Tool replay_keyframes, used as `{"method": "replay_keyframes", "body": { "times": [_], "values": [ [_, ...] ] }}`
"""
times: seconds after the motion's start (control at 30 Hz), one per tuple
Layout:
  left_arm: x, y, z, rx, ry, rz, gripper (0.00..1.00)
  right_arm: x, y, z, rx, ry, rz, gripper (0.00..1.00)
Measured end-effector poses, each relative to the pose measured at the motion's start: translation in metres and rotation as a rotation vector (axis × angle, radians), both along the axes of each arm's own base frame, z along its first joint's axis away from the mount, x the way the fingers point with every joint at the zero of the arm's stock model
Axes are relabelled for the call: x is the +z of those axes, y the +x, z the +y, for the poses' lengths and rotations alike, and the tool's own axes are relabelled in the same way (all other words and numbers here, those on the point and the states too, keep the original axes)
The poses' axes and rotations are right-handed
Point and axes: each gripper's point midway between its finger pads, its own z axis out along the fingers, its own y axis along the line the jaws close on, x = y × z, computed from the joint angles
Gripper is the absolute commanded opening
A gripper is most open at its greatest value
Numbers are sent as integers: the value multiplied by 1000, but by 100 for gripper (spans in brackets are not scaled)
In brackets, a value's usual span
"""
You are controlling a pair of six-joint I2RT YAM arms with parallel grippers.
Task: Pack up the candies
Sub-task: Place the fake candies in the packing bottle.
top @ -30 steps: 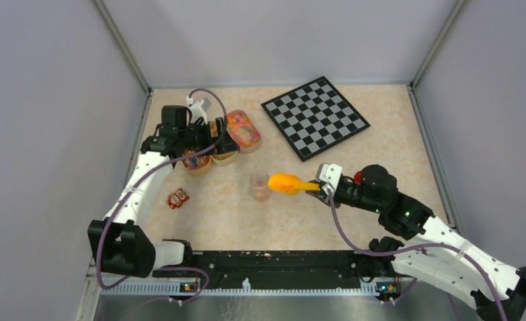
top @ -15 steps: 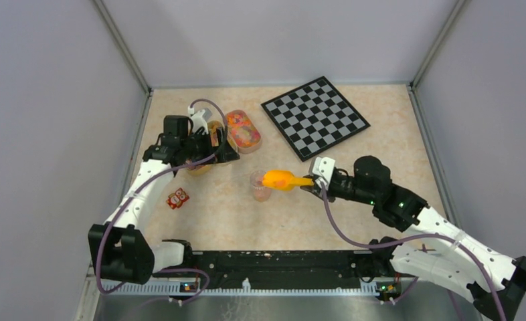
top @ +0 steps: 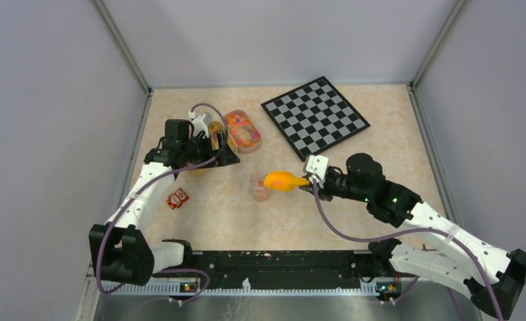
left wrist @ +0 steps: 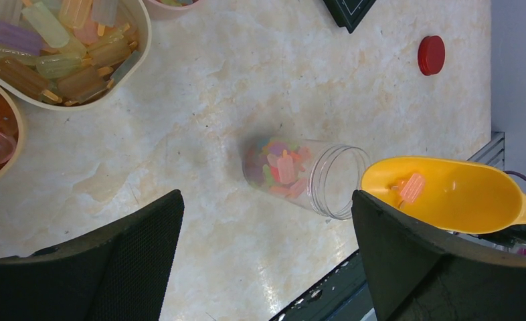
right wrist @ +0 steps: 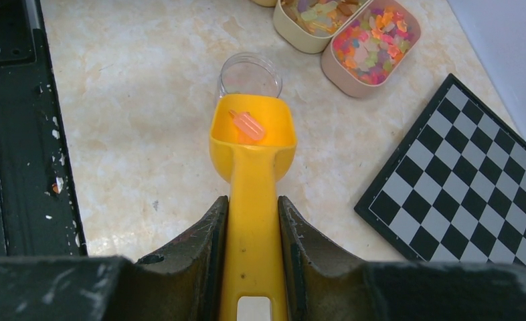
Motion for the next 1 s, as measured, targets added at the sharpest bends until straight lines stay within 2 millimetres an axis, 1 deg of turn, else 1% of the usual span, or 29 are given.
{"method": "replay_keyframes", "body": {
  "times": [0.1, 0.37, 0.6, 1.0],
  "values": [
    [-3, 0, 1, 6, 6, 6, 99, 0, 1, 0, -5, -7, 4, 0],
    [-3, 0, 1, 8, 7, 6, 99, 14, 6, 1, -19, -9, -4, 0],
    [-4, 0, 1, 7, 8, 7, 99, 8, 5, 3, -13, -44, 26, 0],
    [-4, 0, 2, 10, 11, 7, 99, 13, 3, 11, -5, -94, 28, 0]
  ]
}}
